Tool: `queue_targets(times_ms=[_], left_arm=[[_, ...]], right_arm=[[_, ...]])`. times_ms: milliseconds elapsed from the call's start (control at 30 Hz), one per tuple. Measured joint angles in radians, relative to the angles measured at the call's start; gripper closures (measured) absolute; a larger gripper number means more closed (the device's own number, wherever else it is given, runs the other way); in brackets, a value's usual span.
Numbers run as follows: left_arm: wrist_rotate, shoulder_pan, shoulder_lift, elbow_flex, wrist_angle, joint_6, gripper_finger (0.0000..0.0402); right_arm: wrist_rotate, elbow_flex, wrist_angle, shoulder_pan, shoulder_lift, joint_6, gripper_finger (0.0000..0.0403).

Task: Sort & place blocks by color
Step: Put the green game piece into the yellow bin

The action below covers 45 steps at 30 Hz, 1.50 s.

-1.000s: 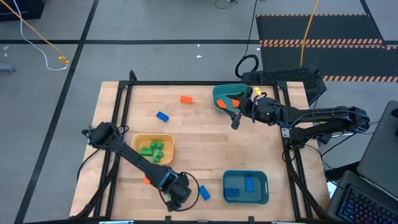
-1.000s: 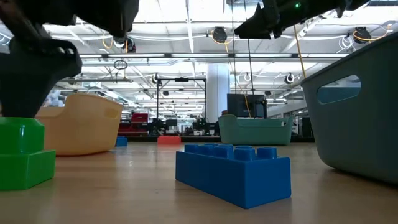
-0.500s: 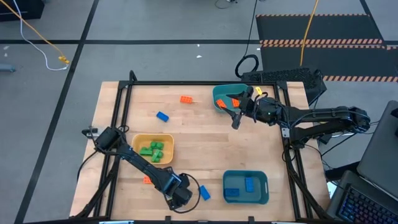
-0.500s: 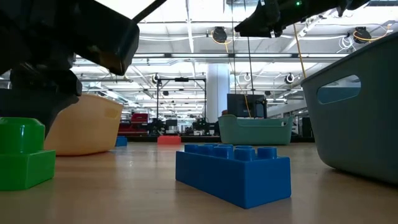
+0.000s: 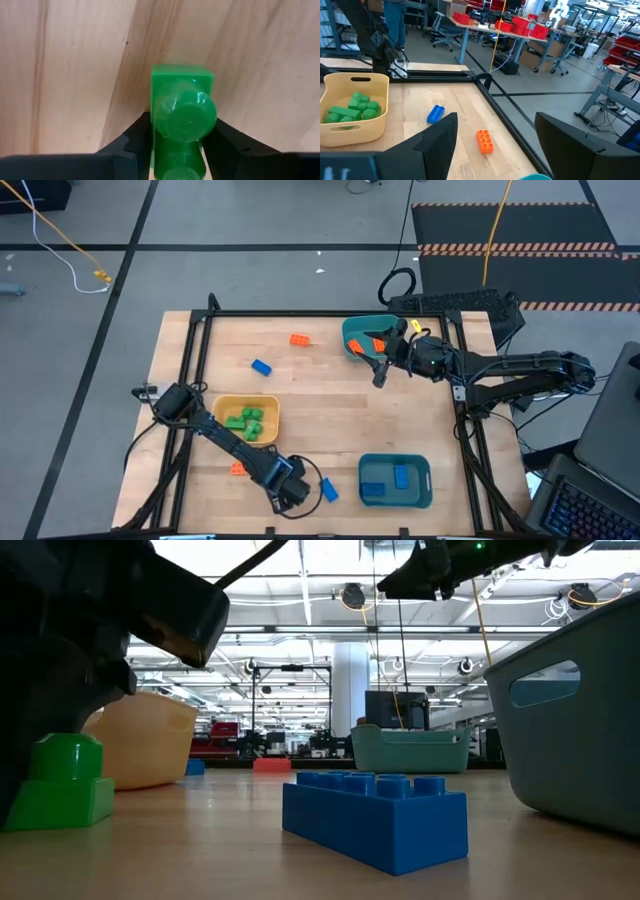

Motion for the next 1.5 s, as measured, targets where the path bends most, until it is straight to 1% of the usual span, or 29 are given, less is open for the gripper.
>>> queue_targets(times_ms=[133, 200, 267, 333, 400, 567, 600, 700, 767, 900, 1000, 1067, 1133, 1267, 1400, 1500], left_arm=[[0.065, 0.013, 0.003, 0.018, -0.039, 0.011, 0.0267], [0.102, 0.017, 0.006, 0.047, -0.089, 0.029, 0.0267], [0.106, 0.023, 0.006, 0.098, -0.147, 0.041, 0.0267], [0.083, 0.036, 0.003, 0.157, -0.227, 0.060, 0.0267], [0.040, 0.048, 0.004, 0.218, -0.345, 0.087, 0.0267], [-0.089, 0.076, 0.003, 0.380, -0.668, 0.133, 0.0244], [-0.116, 0.085, 0.001, 0.399, -0.682, 0.146, 0.0244], [-0.157, 0.113, -0.058, 0.404, -0.632, 0.185, 0.0257], [-0.166, 0.144, -0.094, 0.406, -0.658, 0.189, 0.0264], [-0.248, 0.198, -0.171, 0.387, -0.666, 0.196, 0.0264], [-0.278, 0.246, -0.231, 0.372, -0.670, 0.208, 0.0263], [-0.303, 0.272, -0.266, 0.341, -0.664, 0.211, 0.0258], [-0.329, 0.293, -0.299, 0.286, -0.644, 0.208, 0.0254], [-0.332, 0.319, -0.392, 0.122, -0.566, 0.192, 0.0258], [-0.290, 0.331, -0.496, -0.050, -0.440, 0.158, 0.0259], [-0.237, 0.335, -0.568, -0.159, -0.351, 0.127, 0.0255]], right_arm=[[0.000, 0.000, 0.000, 0.000, 0.000, 0.000, 0.0145], [0.000, 0.000, 0.000, 0.000, 0.000, 0.000, 0.0145], [0.000, 0.000, 0.000, 0.000, 0.000, -0.001, 0.0145], [0.000, 0.000, 0.000, 0.000, 0.000, -0.001, 0.0145], [0.000, 0.000, 0.000, 0.000, 0.000, -0.001, 0.0145], [0.000, 0.000, 0.000, 0.000, 0.000, -0.001, 0.0145], [0.000, 0.000, 0.000, 0.000, 0.000, -0.001, 0.0145], [0.000, 0.000, 0.000, 0.000, 0.000, -0.001, 0.0145], [-0.001, 0.000, -0.004, 0.000, 0.000, -0.001, 0.0145], [-0.001, -0.001, -0.012, 0.000, -0.005, -0.002, 0.0145], [-0.001, -0.001, -0.015, 0.000, -0.007, -0.001, 0.0145], [-0.001, -0.001, -0.017, 0.000, -0.007, -0.002, 0.0145], [-0.001, -0.001, -0.021, 0.000, -0.007, -0.002, 0.0145], [-0.001, -0.001, -0.034, 0.000, -0.007, -0.005, 0.0145], [-0.001, -0.001, -0.034, 0.000, -0.007, -0.009, 0.0145], [-0.001, -0.001, -0.031, 0.000, -0.007, -0.009, 0.0145]])
